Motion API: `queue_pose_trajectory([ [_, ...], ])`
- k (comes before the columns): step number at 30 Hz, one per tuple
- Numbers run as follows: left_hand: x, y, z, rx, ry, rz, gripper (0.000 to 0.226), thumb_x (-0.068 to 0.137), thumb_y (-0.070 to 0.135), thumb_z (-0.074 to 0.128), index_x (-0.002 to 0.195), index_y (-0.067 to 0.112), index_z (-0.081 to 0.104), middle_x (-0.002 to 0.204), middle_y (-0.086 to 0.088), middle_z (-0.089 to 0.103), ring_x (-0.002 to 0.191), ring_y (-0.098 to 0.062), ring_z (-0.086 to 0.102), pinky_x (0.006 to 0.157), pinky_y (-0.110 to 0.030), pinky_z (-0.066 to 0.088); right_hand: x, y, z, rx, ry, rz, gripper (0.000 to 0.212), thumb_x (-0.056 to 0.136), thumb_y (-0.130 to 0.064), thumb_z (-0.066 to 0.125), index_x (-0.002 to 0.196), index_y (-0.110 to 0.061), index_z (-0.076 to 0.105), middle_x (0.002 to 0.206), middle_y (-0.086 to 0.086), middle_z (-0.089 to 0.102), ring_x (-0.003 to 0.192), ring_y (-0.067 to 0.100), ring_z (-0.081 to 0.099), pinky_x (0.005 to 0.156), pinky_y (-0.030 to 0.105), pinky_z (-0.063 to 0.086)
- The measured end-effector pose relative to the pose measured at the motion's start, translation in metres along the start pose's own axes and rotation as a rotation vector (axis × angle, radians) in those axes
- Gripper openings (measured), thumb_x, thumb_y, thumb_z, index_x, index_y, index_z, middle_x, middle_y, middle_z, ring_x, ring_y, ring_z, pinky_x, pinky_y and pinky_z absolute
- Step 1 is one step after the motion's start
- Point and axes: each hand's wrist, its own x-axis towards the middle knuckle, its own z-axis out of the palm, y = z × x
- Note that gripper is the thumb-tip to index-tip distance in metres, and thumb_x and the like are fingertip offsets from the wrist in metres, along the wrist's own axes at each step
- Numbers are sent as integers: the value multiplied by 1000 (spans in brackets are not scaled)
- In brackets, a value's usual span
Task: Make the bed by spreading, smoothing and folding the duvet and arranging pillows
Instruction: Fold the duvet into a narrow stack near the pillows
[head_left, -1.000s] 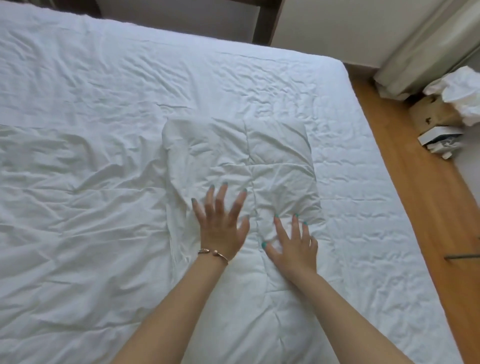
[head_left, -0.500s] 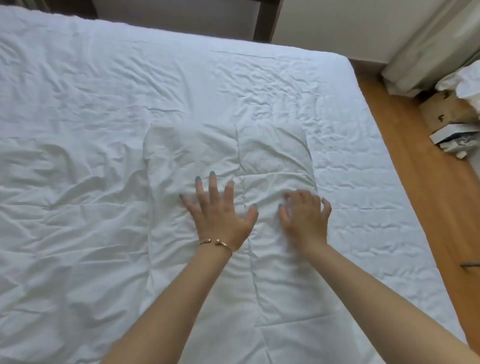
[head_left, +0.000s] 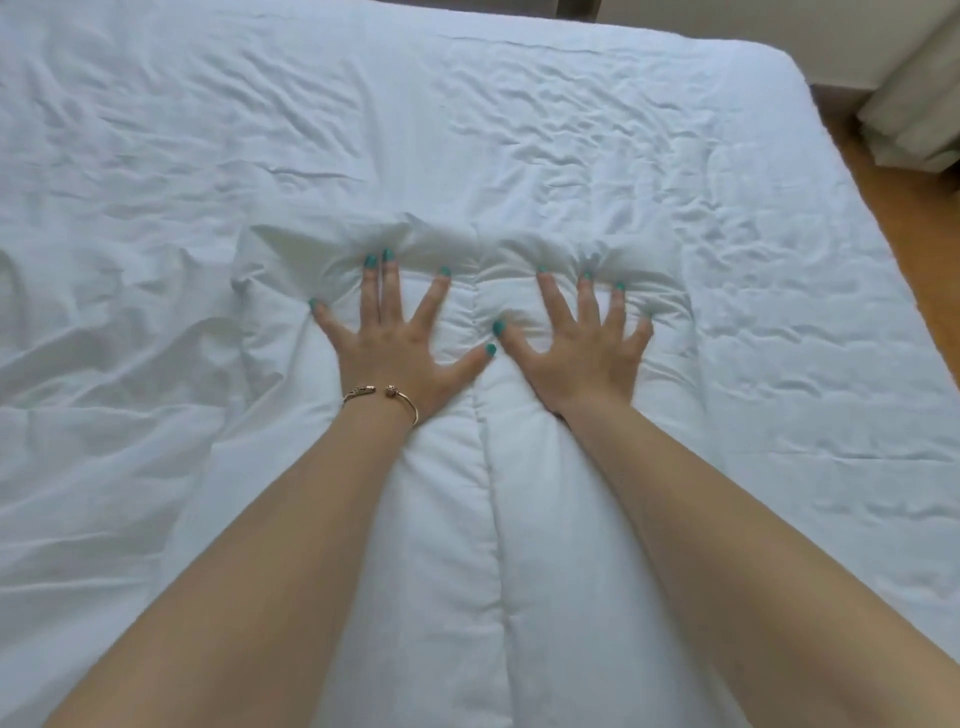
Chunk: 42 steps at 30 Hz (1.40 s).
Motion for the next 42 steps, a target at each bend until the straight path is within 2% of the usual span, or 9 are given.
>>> queue_pose_trajectory([
  [11, 7, -3, -9, 24, -87, 44, 90, 66, 94, 5, 145, 52, -5, 160, 0, -13, 146, -15, -17, 108, -68, 2, 8, 19, -5, -1, -34, -92, 82, 75, -88, 11, 148, -51, 5, 163, -4, 6, 149, 26, -1, 115, 55, -3],
  [20, -39, -76, -54, -37, -360, -198, 74, 83, 79, 11, 147, 47, -11, 161, -1, -5, 148, -23, -2, 118, -48, 6, -64, 57, -35, 135, -131, 354, 64, 95, -62, 16, 151, -43, -9, 162, -9, -11, 147, 32, 7, 113, 60, 13],
  [25, -128, -13, -77, -38, -131, -57, 59, 97, 41, 26, 153, 25, 12, 161, -6, 8, 148, -25, 1, 117, -52, -1, -151, 30, -41, 102, -100, 129, 62, 98, -53, 24, 154, -31, 11, 163, -6, 2, 149, 25, -3, 117, 54, -1],
  [29, -215, 5, -52, -60, -225, 35, 60, 92, 60, 18, 149, 45, 8, 161, 4, 3, 148, -21, -1, 109, -64, -6, -211, 16, -34, -10, -140, -209, 60, 93, -61, 20, 151, -43, 16, 161, -10, 14, 149, 21, 6, 115, 53, -1],
  [32, -234, -50, -37, -21, -343, -196, 65, 87, 74, 10, 140, 54, -20, 158, 9, -20, 147, -20, -15, 107, -67, -3, -237, 58, -26, -69, -157, -42, 59, 94, -66, 21, 149, -49, 11, 162, -11, 10, 149, 19, 4, 115, 55, -2],
  [35, -244, -75, -46, -184, -318, -324, 61, 94, 61, 21, 147, 48, -7, 161, 1, -6, 148, -24, -7, 110, -66, 6, -254, 82, -31, -25, -189, 275, 58, 95, -64, 18, 150, -49, 5, 162, -9, 0, 149, 22, -3, 115, 61, -1],
  [38, -264, -47, -58, -286, -36, -131, 61, 91, 43, 38, 149, 27, 29, 157, -13, 24, 145, -32, 15, 110, -68, 13, -282, 60, -47, 163, -92, 275, 61, 93, -59, 24, 151, -44, 15, 163, -4, 5, 149, 27, 3, 115, 61, 1],
  [40, -286, -30, -54, -202, -47, 161, 61, 88, 53, 42, 145, 32, 39, 155, -9, 29, 146, -28, 20, 109, -68, 4, -315, 56, -47, 98, -82, -3, 59, 92, -57, 31, 149, -44, 25, 161, -4, 18, 148, 29, 13, 113, 61, 4],
  [42, -293, -34, -39, -144, -122, 250, 64, 84, 63, 43, 144, 39, 39, 157, -6, 26, 146, -25, 18, 106, -72, 4, -347, 70, -45, 71, -175, 65, 59, 91, -63, 29, 148, -50, 22, 160, -6, 18, 147, 29, 15, 111, 64, 9],
])
